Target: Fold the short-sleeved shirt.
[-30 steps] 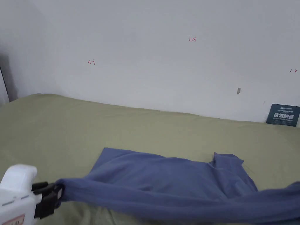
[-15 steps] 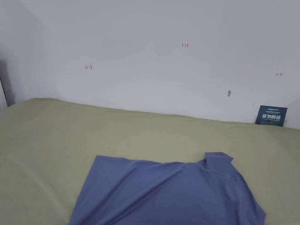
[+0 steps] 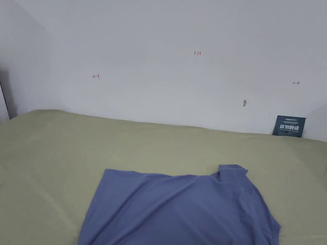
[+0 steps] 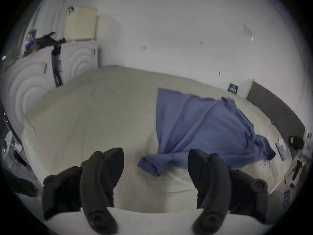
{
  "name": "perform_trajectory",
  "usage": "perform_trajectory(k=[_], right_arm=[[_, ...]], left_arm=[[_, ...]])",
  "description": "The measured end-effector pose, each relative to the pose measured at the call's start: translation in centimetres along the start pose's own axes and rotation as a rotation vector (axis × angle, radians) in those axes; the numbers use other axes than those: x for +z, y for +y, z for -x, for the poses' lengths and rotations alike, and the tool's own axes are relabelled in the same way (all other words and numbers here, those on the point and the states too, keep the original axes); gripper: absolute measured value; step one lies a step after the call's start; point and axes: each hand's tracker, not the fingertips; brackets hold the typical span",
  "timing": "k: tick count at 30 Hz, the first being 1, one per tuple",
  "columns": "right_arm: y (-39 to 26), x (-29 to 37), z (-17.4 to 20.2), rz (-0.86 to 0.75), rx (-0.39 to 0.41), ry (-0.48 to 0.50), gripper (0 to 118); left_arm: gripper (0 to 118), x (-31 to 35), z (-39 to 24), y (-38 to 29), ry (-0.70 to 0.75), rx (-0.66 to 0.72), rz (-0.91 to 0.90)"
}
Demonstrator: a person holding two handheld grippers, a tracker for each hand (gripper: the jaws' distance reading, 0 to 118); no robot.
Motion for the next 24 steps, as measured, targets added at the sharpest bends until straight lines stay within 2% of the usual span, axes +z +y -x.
perform_trajectory(k=[1,2,3,4,5,6,8,12,13,14,16,17,20,24], right_arm=[[0.4,0.8,0.9,-0.026,0.043,-0.024,101],[0.5,1.5,1.7,-0.051,0.075,-0.028,81],[0.5,2.0,2.3,-0.059,0.114,-0.057,36],[0.3,2.3,2.8,-0.047,0.145,-0.090,0],[0.1,2.9,3.3,-0.048,0.154,-0.120,0],[0.1,3.5,3.4,-0.064,0.132,-0.085,0],[-0.7,4.1,3.4,-0.058,0.080,-0.031,0],[-2.0,4.2,3.4,-0.011,0.073,-0.033,0],[-2.1,4.1,3.3,0.000,0.075,-0.036,0],[-2.1,4.0,3.1,0.004,0.070,-0.035,0],[-2.5,3.7,2.6,0.011,0.059,-0.031,0],[-2.4,3.6,2.4,0.015,0.055,-0.030,0],[-2.2,3.1,2.3,0.031,0.046,-0.031,0],[-2.2,2.8,2.0,0.049,0.041,-0.032,0]], left_arm=[[83,1.1,-0.9,0.2,0.042,-0.020,-0.032],[80,2.0,-1.6,0.2,0.063,-0.043,-0.072],[69,3.0,-2.3,0.0,0.084,-0.061,-0.097],[43,3.8,-2.8,-0.3,0.093,-0.076,-0.120],[6,4.4,-3.1,-0.6,0.075,-0.098,-0.127],[0,4.6,-3.0,-1.1,0.082,-0.109,-0.127],[0,4.9,-2.5,-1.5,0.049,-0.099,-0.074],[0,2.3,-0.1,-2.6,0.036,-0.053,0.004],[1,1.8,0.4,-2.5,0.022,-0.037,0.013],[13,0.7,0.4,-2.6,0.028,-0.046,0.015],[84,-1.4,1.2,-2.2,0.021,-0.052,0.045],[103,-2.6,1.6,-2.0,0.016,-0.048,0.066],[104,-7.1,2.3,-2.7,0.079,-0.061,0.115],[103,-11.1,2.1,-3.6,0.021,-0.019,0.252]])
